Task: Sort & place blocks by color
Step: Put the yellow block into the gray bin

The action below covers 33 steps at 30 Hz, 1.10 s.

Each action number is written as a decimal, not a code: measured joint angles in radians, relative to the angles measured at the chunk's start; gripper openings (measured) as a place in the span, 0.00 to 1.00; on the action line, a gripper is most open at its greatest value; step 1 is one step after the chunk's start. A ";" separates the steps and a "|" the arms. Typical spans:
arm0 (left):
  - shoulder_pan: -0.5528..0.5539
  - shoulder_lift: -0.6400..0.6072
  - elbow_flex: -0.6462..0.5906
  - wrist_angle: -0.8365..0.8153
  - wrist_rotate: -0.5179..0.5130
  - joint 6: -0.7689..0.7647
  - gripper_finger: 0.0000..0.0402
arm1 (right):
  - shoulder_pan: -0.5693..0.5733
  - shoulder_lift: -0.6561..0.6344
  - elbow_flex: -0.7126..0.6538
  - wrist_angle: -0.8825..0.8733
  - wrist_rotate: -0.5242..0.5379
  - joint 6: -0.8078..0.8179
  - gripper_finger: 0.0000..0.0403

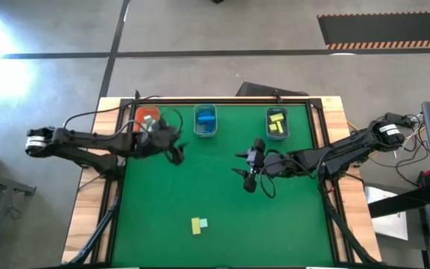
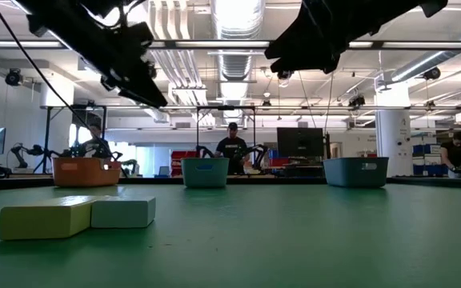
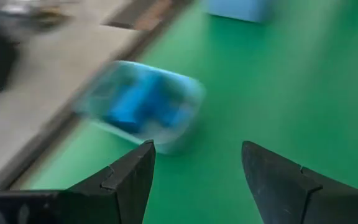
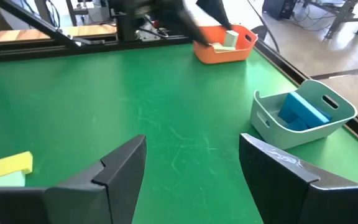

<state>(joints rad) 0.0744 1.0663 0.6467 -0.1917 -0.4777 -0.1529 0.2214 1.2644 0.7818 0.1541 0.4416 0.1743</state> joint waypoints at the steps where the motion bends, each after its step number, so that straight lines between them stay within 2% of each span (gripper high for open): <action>1: -0.032 0.000 -0.004 -0.002 0.033 -0.001 0.56 | 0.004 0.000 0.000 -0.002 0.000 0.000 0.60; 5: -0.164 0.020 -0.012 -0.005 0.129 -0.054 0.56 | 0.023 0.000 0.000 -0.004 0.000 0.001 0.58; 10: -0.346 0.074 -0.010 0.023 0.156 -0.102 0.54 | 0.052 0.000 0.000 -0.030 0.000 -0.011 0.57; 13: -0.451 0.127 -0.010 0.095 0.164 -0.119 0.48 | 0.062 0.000 -0.001 -0.030 0.001 -0.020 0.57; 16: -0.527 0.195 -0.006 0.145 0.220 -0.129 0.37 | 0.065 0.000 -0.001 -0.030 0.003 -0.035 0.57; 23: -0.574 0.355 0.023 0.214 0.401 -0.203 0.04 | 0.065 0.000 -0.001 -0.031 0.002 -0.041 0.57; 26: -0.576 0.419 0.045 0.254 0.418 -0.256 0.02 | 0.069 0.000 -0.001 -0.044 0.001 -0.042 0.57; 33: -0.601 0.575 0.108 0.294 0.421 -0.256 0.00 | 0.086 0.000 -0.001 -0.054 0.000 -0.037 0.56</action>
<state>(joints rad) -0.5261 1.6411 0.7550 0.1026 -0.0565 -0.4090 0.3077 1.2644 0.7811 0.0998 0.4417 0.1370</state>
